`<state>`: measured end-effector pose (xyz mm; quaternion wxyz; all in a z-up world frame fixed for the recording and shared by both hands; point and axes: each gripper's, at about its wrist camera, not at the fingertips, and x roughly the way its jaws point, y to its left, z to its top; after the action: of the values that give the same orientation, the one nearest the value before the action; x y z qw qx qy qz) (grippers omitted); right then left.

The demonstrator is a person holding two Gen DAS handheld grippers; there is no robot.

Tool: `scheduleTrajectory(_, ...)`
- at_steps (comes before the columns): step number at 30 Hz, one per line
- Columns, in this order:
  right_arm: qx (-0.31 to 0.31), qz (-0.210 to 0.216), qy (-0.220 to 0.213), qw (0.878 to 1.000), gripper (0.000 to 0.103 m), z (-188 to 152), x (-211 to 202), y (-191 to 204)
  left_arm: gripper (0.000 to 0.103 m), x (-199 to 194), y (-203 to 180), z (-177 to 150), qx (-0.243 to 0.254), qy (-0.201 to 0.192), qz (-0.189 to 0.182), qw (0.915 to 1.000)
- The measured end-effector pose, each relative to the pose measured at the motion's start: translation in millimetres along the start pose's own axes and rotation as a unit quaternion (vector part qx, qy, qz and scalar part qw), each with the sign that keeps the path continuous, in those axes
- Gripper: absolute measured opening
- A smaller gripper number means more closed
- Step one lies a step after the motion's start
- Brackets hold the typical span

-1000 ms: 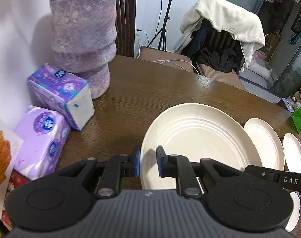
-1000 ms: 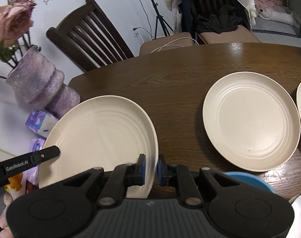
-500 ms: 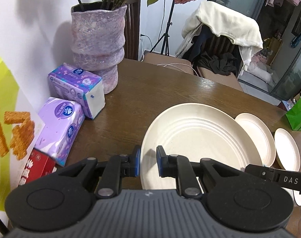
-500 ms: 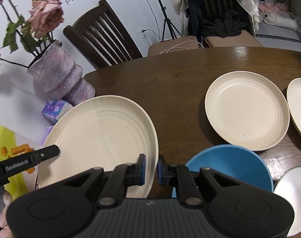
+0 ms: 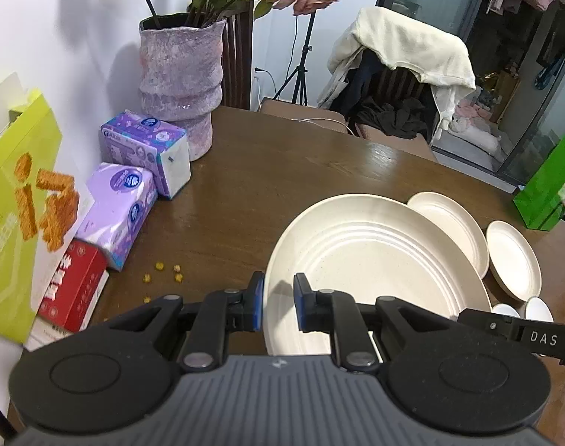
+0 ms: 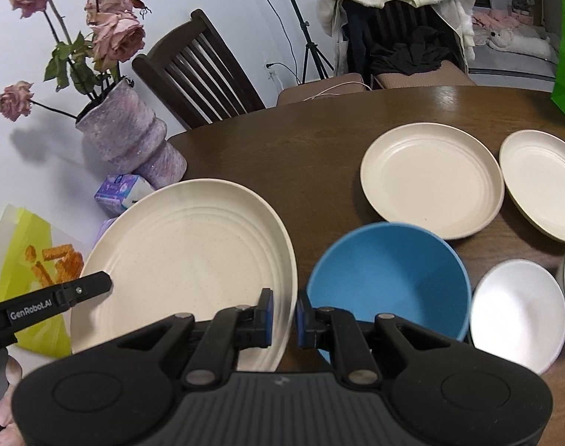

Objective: Organize plates and bowls
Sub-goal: 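Lift the cream plate with both grippers and pull it away from the bowls, then carry the cream plate with both grippers and lower it onto the table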

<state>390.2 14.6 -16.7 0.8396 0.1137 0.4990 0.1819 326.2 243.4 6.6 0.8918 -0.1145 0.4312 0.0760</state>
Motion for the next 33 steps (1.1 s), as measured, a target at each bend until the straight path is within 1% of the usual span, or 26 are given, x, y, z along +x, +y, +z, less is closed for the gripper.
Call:
scheduleTrajectory(14, 0.007, -0.006, -0.01, 1.0, 0.012, -48.2, -55.8, -26.5, 0.016, -41.6, -34.8, -43.4, 0.007, -0.005, -0.01, 0.9999)
scheduleTrajectory(33, 0.03, -0.021, -0.028, 0.999, 0.012, -102.6, -123.2, -91.6, 0.016, -75.6, -106.3, -99.3, 0.034, -0.009, -0.028, 0.999)
